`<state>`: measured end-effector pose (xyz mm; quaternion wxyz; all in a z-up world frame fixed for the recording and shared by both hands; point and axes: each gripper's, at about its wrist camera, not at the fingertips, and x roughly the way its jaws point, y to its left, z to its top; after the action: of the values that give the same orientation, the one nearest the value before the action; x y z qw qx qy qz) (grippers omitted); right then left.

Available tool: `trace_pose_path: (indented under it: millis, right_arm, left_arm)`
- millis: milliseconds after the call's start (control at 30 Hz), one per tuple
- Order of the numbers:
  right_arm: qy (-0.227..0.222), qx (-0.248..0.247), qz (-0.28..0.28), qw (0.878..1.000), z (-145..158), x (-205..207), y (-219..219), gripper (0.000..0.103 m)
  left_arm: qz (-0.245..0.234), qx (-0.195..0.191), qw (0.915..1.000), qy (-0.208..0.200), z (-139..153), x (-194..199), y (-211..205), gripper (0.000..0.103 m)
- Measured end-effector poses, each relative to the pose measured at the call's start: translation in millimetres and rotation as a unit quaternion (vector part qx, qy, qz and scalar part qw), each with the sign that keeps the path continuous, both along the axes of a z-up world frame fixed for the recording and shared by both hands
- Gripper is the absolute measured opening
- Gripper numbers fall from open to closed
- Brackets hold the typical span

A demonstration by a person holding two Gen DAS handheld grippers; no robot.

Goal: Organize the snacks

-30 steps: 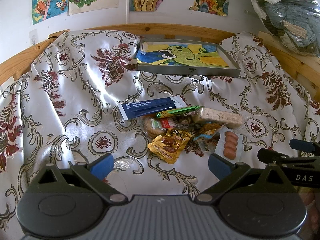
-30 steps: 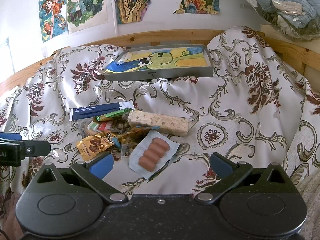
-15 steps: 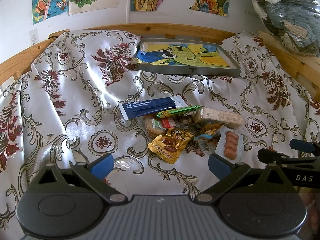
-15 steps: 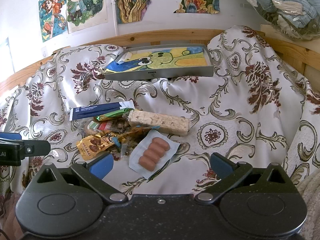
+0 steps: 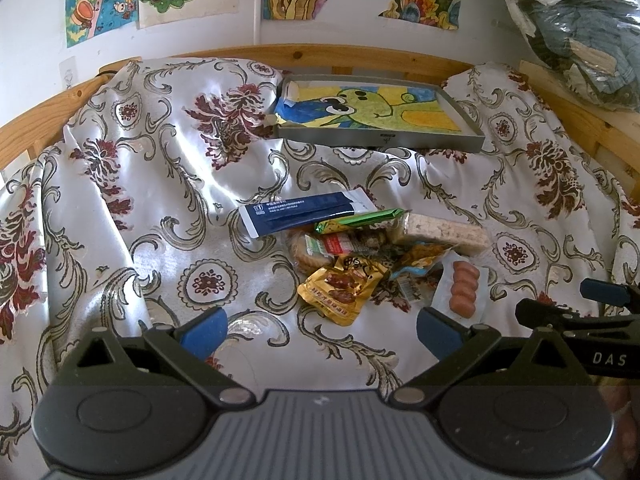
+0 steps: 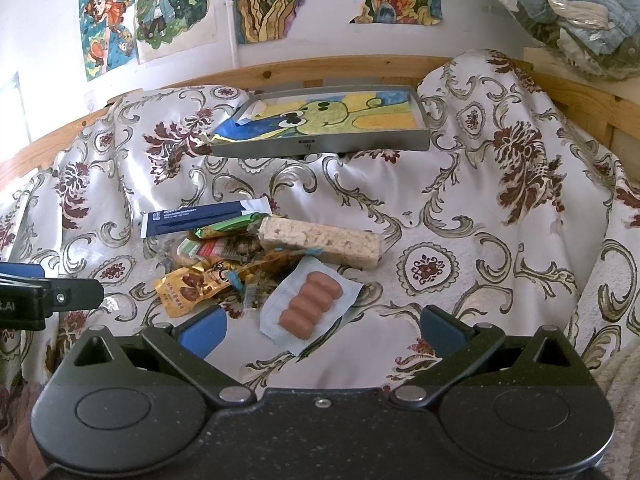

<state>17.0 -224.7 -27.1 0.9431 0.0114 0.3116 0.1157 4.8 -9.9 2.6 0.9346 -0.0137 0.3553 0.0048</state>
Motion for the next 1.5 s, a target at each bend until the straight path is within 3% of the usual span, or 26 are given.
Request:
trace_pose_path:
  millis: [333, 633, 933, 1067, 1300, 1500]
  right_arm:
    - [0.028, -0.001, 0.021, 0.999, 3, 5, 4, 0.102]
    - [0.061, -0.01, 0.077, 0.995, 11, 32, 10, 0.102]
    - [0.077, -0.056, 0.145, 0.985, 8, 79, 16, 0.102]
    - [0.086, -0.064, 0.166, 0.98, 3, 94, 17, 0.102]
    - [0.108, -0.095, 0.21, 0.967, -11, 113, 14, 0.102]
    - [0.131, -0.113, 0.285, 0.943, -22, 129, 19, 0.102]
  left_arm:
    - [0.015, 0.009, 0.9998, 0.008, -8, 6, 3, 0.103]
    - [0.039, 0.027, 0.9982, 0.038, 9, 30, 4, 0.103]
    - [-0.019, 0.078, 0.9944, 0.068, 51, 55, 6, 0.103]
    - [-0.079, 0.118, 0.9856, 0.092, 61, 67, -6, 0.103]
    - [-0.127, 0.117, 0.9775, 0.12, 15, 89, -20, 0.103]
    - [-0.135, 0.095, 0.9784, 0.124, -12, 100, -17, 0.103]
